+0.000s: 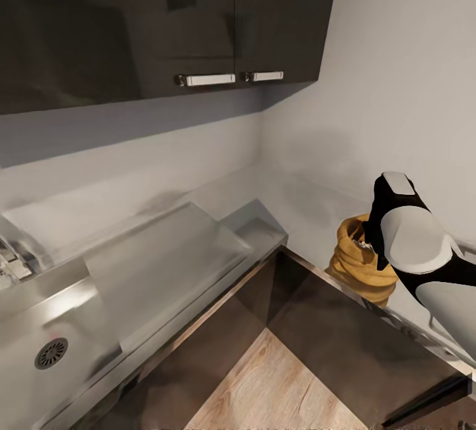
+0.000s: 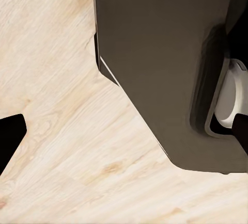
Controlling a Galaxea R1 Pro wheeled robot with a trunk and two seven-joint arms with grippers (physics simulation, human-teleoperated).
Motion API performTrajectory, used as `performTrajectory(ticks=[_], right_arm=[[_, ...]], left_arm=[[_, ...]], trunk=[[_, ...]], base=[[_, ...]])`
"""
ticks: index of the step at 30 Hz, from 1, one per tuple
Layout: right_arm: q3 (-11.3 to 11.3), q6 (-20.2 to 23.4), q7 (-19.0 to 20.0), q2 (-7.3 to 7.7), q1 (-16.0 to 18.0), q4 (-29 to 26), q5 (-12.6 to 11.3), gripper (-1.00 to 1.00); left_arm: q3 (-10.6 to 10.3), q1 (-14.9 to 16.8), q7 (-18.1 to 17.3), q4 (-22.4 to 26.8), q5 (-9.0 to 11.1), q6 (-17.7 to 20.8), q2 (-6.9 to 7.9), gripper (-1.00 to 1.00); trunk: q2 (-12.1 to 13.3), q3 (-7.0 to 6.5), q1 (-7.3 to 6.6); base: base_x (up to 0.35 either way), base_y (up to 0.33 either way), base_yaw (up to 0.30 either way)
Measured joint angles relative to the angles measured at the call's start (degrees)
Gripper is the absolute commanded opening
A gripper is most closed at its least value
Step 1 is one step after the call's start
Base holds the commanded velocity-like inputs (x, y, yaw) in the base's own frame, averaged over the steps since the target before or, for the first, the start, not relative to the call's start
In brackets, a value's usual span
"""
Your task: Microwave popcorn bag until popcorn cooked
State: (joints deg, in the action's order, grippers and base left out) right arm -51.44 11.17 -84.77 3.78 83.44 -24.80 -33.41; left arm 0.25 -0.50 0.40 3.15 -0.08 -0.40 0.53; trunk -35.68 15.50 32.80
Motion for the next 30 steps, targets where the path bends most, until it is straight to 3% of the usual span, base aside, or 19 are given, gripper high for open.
performTrajectory(ticks=[23,24,30], right_arm=[[0.0,-0.1,0.0,0.05,0.0,0.0,0.0,1.00],[0.0,-0.1,0.0,0.06,0.0,0.0,0.0,-1.00],[0.0,0.3,-0.1,0.07,0.0,0.0,0.1,-1.00]], left_arm=[[0.0,0.0,0.0,0.0,0.0,0.0,0.00,1.00],[0.0,0.0,0.0,0.0,0.0,0.0,0.00,1.00],[0.0,0.0,0.0,0.0,0.0,0.0,0.00,1.00]], trunk=[[0.0,2.11,0.00],[0.0,2.15,0.00],[0.0,2.19,-0.01]], base=[[0.000,0.000,0.000],[0.000,0.000,0.000],[0.000,0.000,0.000]])
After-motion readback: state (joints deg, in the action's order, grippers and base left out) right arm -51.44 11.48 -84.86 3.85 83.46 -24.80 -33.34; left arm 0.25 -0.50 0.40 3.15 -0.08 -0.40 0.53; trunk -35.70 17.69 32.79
